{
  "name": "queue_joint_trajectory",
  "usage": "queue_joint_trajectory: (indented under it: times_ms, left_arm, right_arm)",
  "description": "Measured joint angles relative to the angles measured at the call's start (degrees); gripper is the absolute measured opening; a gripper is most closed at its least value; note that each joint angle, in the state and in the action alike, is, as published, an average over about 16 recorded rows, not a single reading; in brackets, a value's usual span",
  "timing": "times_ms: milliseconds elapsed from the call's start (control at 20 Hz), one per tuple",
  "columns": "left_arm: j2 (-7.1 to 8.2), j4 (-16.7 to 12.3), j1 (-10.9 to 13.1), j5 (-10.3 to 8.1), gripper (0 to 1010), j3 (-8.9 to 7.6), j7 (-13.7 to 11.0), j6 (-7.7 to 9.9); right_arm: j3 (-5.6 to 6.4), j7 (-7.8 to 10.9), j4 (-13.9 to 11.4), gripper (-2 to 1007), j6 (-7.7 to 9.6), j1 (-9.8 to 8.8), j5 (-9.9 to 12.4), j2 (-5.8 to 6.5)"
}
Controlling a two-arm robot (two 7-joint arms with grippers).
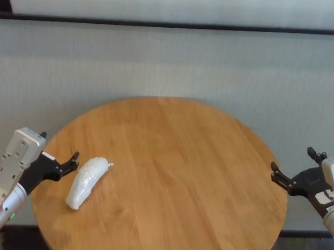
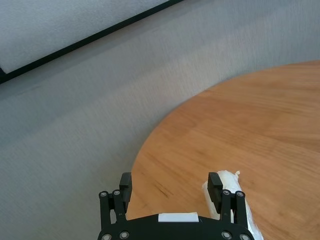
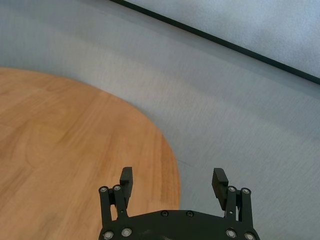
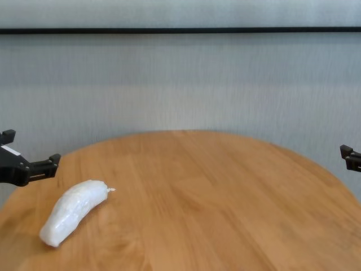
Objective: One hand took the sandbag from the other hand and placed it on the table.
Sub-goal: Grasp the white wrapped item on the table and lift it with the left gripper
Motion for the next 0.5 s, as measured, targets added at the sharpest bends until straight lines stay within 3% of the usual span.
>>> queue_joint_trajectory:
  times_ms: [500]
  left_arm:
    - [0.00, 0.00, 0.00, 0.00, 1000, 0.00, 0.00, 0.00]
  right_arm:
    - [0.00, 0.00, 0.00, 1001, 0.00, 0.00, 0.00, 0.00]
